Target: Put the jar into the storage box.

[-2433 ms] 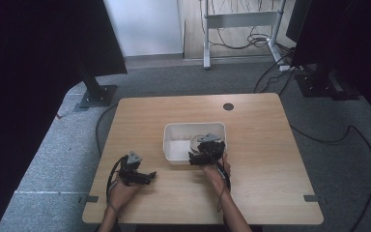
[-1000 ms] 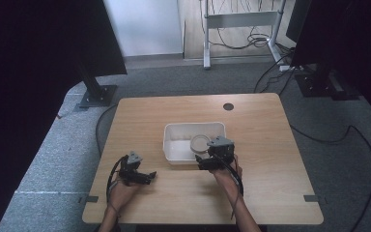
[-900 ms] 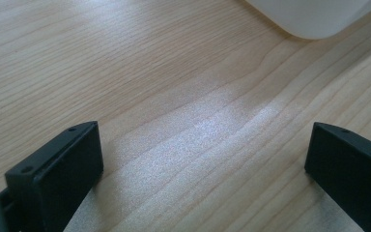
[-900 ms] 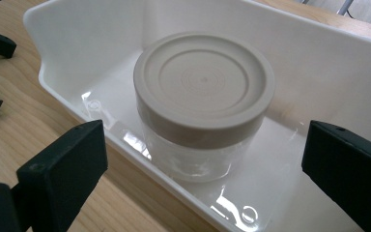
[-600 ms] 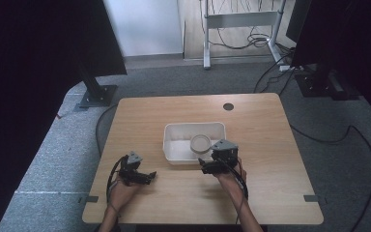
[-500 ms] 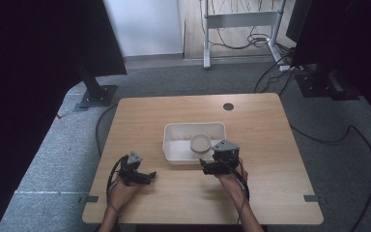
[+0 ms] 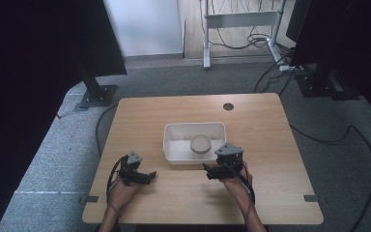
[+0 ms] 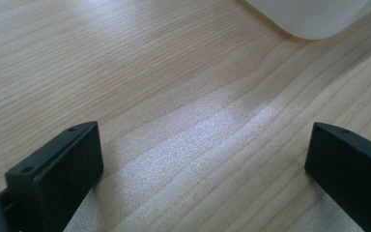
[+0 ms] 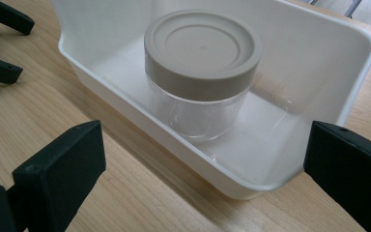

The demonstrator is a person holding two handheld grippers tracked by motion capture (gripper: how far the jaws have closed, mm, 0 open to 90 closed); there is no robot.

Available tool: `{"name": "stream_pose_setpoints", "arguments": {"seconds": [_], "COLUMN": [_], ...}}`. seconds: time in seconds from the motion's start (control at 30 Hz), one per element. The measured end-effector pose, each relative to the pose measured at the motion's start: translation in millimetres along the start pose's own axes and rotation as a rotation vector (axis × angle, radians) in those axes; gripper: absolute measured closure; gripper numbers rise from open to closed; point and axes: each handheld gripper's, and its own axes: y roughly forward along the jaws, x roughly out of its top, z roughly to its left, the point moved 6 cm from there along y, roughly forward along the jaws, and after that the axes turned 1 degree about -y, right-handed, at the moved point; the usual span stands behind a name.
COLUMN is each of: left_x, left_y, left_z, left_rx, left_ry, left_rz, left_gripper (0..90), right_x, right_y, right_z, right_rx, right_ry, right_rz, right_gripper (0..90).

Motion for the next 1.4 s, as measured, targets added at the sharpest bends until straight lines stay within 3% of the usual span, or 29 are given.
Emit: {"name": "stream_pose_setpoints", "arguments": {"seconds": [0.63, 1.4], "left_x": [0.0, 0.0], "left_y": [0.0, 0.0], "left_z": [0.0, -0.4], "left_rx": [0.000, 0.003], "left_ry": [0.000, -0.003], "left_rz": [0.000, 0.000], "left_gripper": [0.0, 0.0], "right_x": [-17.6, -55.2], "right_y": [-24.3, -52.7], "right_z": [-13.6, -30.6], "right_rx": [-0.009, -0.064], "right_ry": [0.022, 0.060], "right_rz": [-0.003, 0.008], "right_gripper": [0.4, 0.5]}}
